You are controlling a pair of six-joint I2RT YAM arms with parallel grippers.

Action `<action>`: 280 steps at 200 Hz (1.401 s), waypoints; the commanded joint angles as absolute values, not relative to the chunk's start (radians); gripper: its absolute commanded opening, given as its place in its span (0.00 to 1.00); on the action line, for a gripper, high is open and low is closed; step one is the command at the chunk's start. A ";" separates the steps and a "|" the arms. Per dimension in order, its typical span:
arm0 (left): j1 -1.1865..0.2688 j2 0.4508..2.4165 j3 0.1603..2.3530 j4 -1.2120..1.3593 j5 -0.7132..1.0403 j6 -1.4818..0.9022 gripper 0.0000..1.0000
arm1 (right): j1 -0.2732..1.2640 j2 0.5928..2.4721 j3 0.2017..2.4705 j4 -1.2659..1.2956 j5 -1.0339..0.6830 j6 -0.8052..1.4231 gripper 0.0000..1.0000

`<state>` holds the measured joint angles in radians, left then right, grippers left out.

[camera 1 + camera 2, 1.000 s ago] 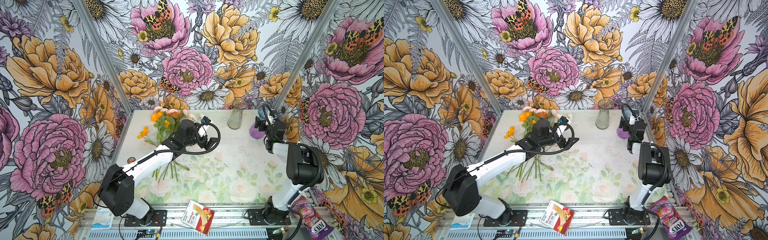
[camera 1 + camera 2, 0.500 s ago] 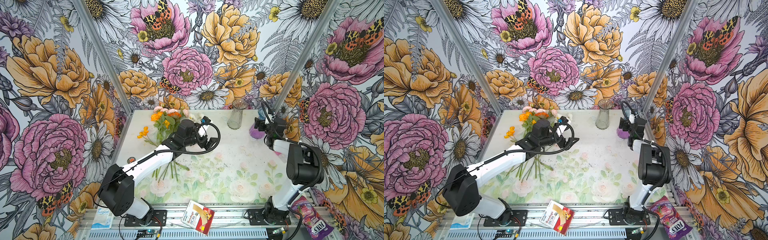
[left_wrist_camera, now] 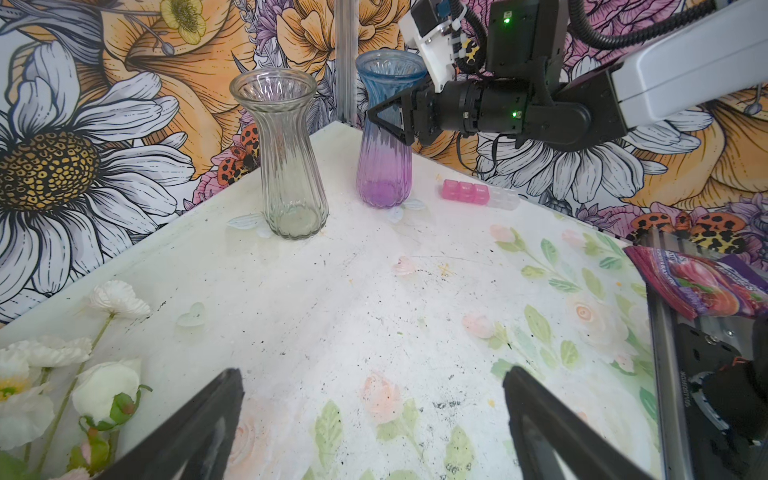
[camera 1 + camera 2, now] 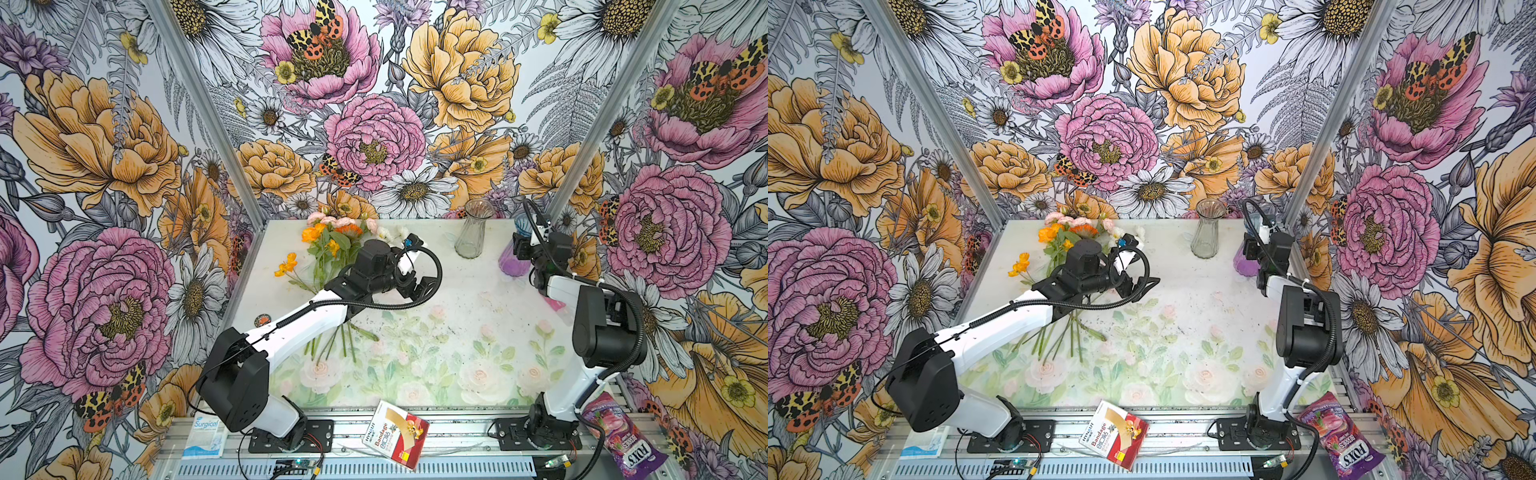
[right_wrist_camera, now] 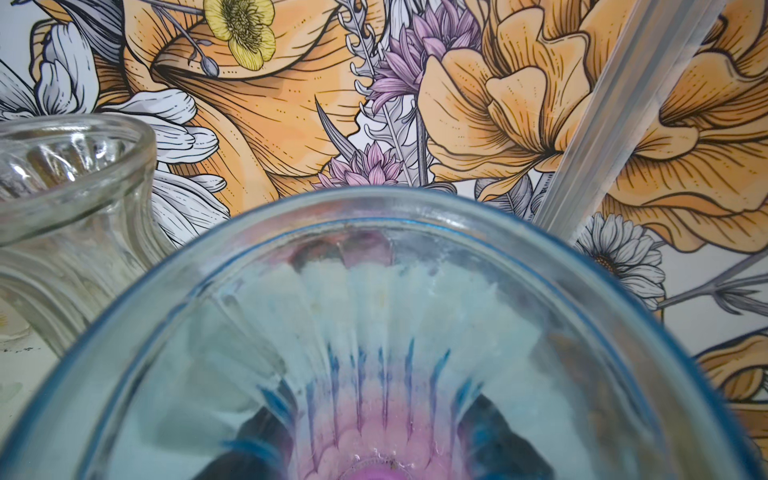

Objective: Arrange the flowers into the vase
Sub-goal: 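Close the right gripper around the blue-purple vase's neck, then carry the vase toward the flowers and release it while the left gripper lowers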

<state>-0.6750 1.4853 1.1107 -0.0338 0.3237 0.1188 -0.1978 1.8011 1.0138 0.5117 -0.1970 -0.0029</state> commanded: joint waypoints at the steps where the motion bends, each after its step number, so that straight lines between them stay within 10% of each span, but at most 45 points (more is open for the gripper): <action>1: -0.680 1.491 1.125 -0.026 0.342 0.113 0.99 | -0.198 1.813 1.035 0.506 -0.240 -0.021 0.58; 159: -0.703 1.449 1.129 -0.035 0.332 0.112 0.99 | -0.179 1.441 0.745 0.697 -0.282 0.087 0.36; 280: -0.676 1.278 1.134 -0.523 0.050 -0.201 0.99 | 0.271 1.125 0.594 0.566 -0.309 0.117 0.34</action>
<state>-0.6933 1.3705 1.2316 -0.3687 0.0841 -0.0334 0.2104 1.1080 0.5423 0.4225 -0.3149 0.1085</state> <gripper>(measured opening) 0.987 0.666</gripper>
